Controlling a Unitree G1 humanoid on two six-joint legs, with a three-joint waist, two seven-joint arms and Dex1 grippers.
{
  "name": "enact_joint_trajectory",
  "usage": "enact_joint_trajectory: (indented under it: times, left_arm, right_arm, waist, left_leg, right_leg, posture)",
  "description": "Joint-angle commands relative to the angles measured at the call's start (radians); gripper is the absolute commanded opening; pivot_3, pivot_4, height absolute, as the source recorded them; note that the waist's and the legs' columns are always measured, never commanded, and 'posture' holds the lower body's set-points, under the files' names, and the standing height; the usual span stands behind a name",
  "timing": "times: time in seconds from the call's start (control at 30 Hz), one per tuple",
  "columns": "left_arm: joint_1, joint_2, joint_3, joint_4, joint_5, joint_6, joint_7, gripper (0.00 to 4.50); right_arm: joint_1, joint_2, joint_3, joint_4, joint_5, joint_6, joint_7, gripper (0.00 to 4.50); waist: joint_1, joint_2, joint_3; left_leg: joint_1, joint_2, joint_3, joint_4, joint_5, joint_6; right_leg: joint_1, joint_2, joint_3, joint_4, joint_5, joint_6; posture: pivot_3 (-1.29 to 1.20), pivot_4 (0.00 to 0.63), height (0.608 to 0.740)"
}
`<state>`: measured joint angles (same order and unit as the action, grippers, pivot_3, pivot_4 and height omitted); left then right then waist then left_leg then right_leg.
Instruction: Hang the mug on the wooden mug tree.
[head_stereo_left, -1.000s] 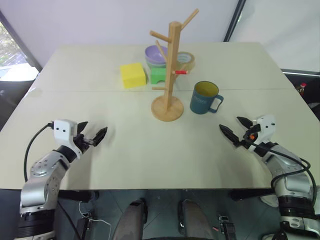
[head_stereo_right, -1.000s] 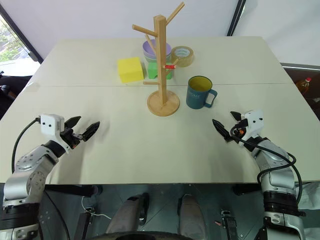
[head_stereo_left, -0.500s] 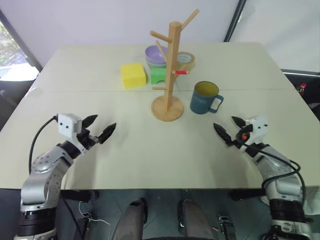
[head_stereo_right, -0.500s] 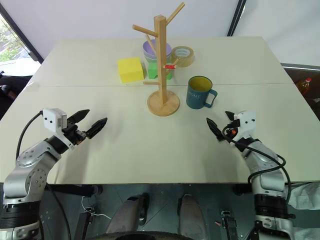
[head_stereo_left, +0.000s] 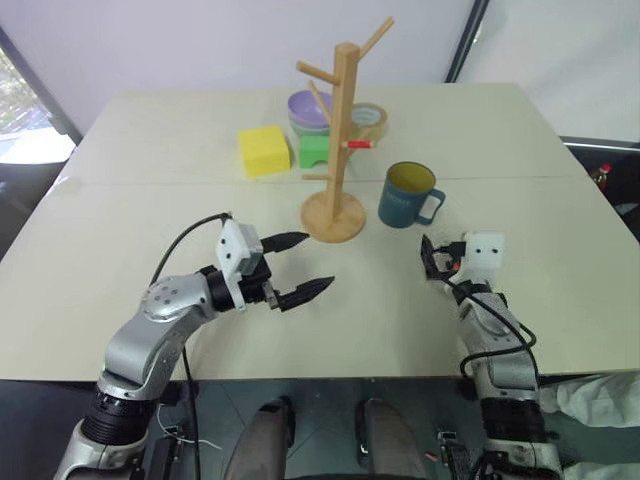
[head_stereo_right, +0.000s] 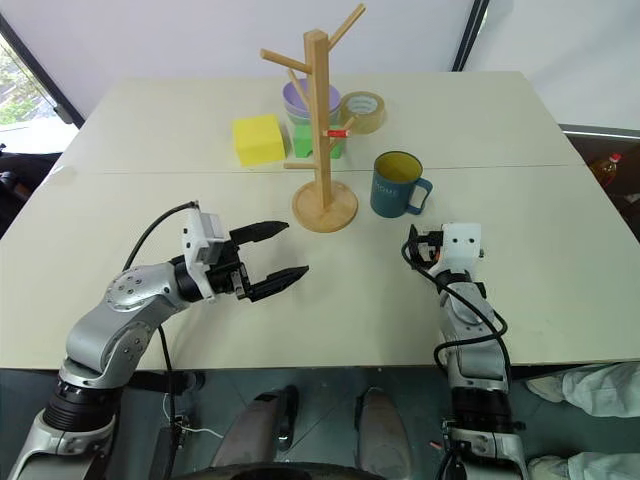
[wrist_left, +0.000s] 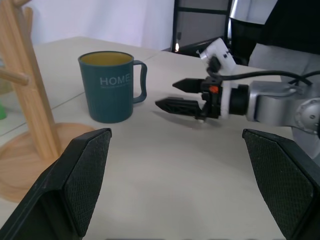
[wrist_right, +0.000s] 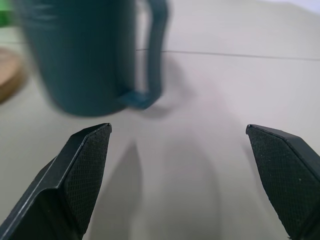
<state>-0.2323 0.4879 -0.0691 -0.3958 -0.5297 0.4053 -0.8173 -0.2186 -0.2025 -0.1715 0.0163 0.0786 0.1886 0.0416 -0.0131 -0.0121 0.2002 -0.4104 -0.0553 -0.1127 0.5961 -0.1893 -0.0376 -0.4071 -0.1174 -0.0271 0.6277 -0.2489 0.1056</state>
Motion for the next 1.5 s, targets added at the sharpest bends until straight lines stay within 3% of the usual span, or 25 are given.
enact_joint_trajectory:
  times: [0.03,0.87,1.0,1.17,1.37,1.5]
  left_arm:
    - [0.001,0.01,-0.019,-0.002,0.025,-0.027,-0.022,4.5]
    - [0.005,0.007,0.007,-0.011,0.024,-0.047,-0.022,4.5]
    - [0.004,0.008,0.013,-0.007,0.028,-0.053,-0.019,4.5]
    - [0.002,0.007,0.024,-0.001,0.029,-0.062,-0.012,4.5]
    - [0.003,0.006,0.041,0.011,0.028,-0.071,-0.008,4.5]
    - [0.0,0.014,0.075,0.037,0.036,-0.088,0.002,4.5]
  right_arm:
    - [-0.051,0.004,-0.015,0.031,-0.016,-0.027,-0.037,4.47]
    - [-0.266,0.004,-0.011,0.337,-0.028,-0.148,-0.092,4.47]
    - [-0.284,0.003,-0.011,0.371,-0.019,-0.177,-0.08,2.73]
    - [-0.284,0.009,-0.002,0.369,-0.009,-0.192,-0.057,0.05]
    - [-0.268,0.008,0.0,0.335,0.001,-0.21,-0.027,0.05]
    - [-0.248,-0.04,0.024,0.238,0.012,-0.214,0.087,0.05]
  waist:
    - [0.0,0.0,0.0]
    - [-0.002,0.0,0.0]
    - [-0.003,0.0,0.0]
    - [-0.002,0.0,0.0]
    - [-0.004,0.0,0.0]
    - [-0.003,0.001,0.0]
  left_leg:
    - [0.0,0.0,0.0,0.0,0.0,0.0]
    - [0.0,0.0,0.0,0.0,0.0,0.0]
    - [0.0,0.0,0.0,0.0,0.0,0.0]
    - [0.0,0.0,0.0,0.0,0.0,0.0]
    - [0.001,0.0,0.0,0.0,0.0,0.0]
    - [0.001,0.0,0.0,0.0,0.0,0.0]
  right_leg:
    - [0.0,0.0,0.0,0.0,0.0,0.0]
    - [0.0,0.001,0.0,0.001,0.0,0.0]
    - [0.0,0.001,0.0,0.001,0.0,0.0]
    - [0.0,0.001,0.0,0.002,0.0,0.0]
    - [0.0,0.001,0.0,0.002,0.0,0.0]
    - [0.0,0.001,0.0,0.002,0.0,0.001]
  posture:
    - [0.0,0.15,0.74]
    - [0.0,0.15,0.74]
    - [0.0,0.15,0.74]
    - [0.0,0.15,0.74]
    - [0.0,0.15,0.74]
    - [0.0,0.15,0.74]
